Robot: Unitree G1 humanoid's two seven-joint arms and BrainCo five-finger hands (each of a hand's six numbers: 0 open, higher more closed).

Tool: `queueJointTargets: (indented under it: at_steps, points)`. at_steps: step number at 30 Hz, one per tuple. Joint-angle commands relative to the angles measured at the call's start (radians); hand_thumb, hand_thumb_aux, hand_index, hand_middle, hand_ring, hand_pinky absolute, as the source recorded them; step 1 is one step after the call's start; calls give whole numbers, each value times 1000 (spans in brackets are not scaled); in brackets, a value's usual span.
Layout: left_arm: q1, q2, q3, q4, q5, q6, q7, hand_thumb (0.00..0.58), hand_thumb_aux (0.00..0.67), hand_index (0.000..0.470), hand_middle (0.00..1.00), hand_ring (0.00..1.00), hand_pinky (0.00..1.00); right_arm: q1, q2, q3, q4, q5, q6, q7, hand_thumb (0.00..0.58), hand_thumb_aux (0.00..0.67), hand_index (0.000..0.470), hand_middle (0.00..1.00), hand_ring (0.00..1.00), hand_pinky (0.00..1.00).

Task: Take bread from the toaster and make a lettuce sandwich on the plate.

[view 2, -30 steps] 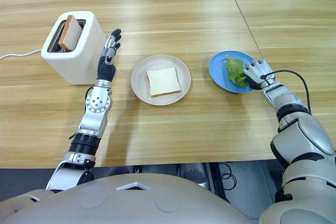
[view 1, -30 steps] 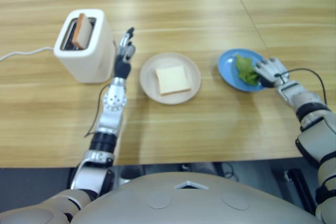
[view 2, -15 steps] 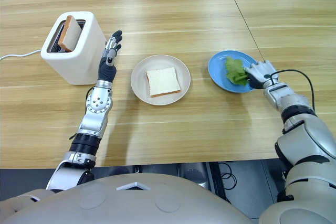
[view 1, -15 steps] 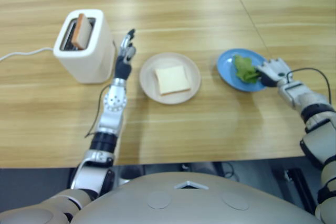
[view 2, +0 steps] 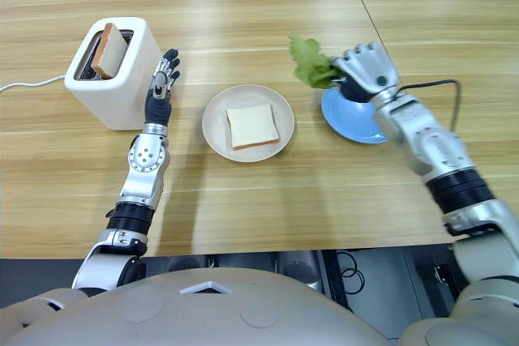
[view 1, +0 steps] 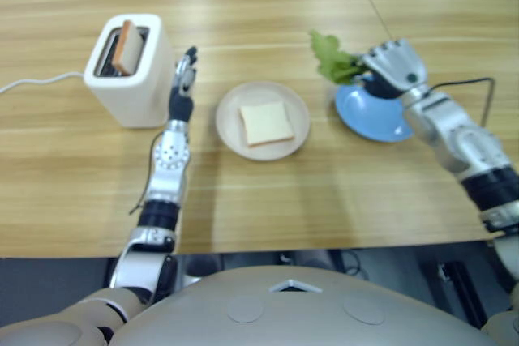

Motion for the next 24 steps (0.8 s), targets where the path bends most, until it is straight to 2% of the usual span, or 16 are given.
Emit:
queueJointTargets:
  at_steps: [1, 7, 13, 19, 24]
  points:
    - [-10, -6, 8, 41, -14, -5, -11, 0, 0, 0, 0, 0, 0, -50, 129, 90, 54, -65, -9, 53, 580, 670, 460, 1000, 1000, 1000]
    - [-16, -7, 10, 57, -12, -10, -17, 0, 0, 0, 0, 0, 0, -129, 281, 196, 334, -119, -45, 10, 580, 670, 460, 1000, 1000, 1000]
    - [-14, -10, 8, 67, -8, -12, -17, 0, 0, 0, 0, 0, 0, -181, 331, 238, 529, -140, -61, -53, 580, 670, 460, 1000, 1000, 1000]
    - [-10, -8, 5, 65, 1, -11, -15, 0, 0, 0, 0, 0, 0, -197, 315, 246, 522, -148, -57, -64, 580, 670, 460, 1000, 1000, 1000]
    - [-9, -10, 4, 69, 5, -11, -12, 0, 0, 0, 0, 0, 0, -180, 283, 237, 432, -153, -50, -40, 580, 670, 460, 1000, 1000, 1000]
